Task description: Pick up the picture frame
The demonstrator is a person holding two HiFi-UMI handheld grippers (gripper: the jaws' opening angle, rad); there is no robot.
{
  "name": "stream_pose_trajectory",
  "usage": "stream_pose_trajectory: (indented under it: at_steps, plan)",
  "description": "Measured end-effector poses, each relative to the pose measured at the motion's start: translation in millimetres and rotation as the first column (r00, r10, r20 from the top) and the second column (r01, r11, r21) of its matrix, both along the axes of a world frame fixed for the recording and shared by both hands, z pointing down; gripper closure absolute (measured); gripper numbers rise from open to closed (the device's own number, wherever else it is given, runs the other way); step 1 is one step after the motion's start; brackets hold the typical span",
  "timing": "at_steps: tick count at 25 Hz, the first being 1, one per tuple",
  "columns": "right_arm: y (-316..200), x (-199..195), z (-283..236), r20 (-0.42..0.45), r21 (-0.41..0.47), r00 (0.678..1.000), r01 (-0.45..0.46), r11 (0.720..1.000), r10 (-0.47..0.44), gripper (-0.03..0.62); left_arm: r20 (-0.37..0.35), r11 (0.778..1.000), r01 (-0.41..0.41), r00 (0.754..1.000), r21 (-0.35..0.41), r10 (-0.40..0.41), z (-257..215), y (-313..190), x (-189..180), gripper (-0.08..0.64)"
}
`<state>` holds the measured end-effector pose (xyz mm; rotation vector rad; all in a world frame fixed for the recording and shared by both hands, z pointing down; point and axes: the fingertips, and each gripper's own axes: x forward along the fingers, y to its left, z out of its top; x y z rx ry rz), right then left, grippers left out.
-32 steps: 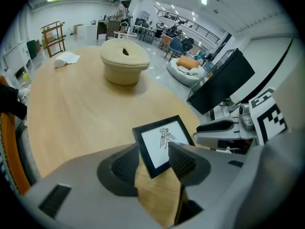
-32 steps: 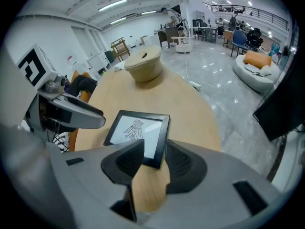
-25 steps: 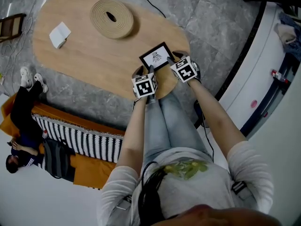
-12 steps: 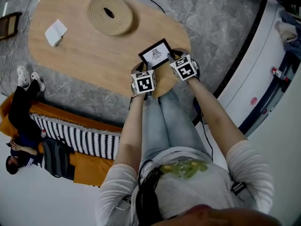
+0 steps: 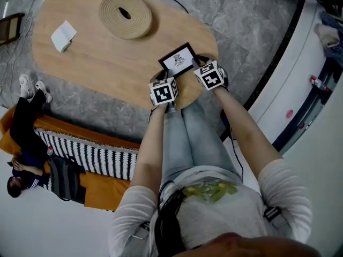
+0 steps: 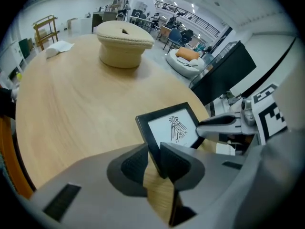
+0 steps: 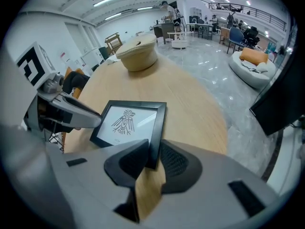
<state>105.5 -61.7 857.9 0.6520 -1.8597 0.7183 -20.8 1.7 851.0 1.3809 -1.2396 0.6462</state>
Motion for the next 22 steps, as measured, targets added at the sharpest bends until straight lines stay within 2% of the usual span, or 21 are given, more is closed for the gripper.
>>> stream_pose_trajectory:
  at_steps: [8,22]
  plan:
    - [3,0,-1,-0.012,-0.039,1.0,-0.009,0.999,0.009,0.514,-0.022,0.998,0.02,1.0,-0.067,-0.022,1,7,-3,0.483]
    - [0,-7,-28,0.006,-0.036,0.999,-0.036,0.999,0.036,0.514,-0.031,0.998,0.032,0.999,-0.062,-0.034,-27,4,-14,0.492]
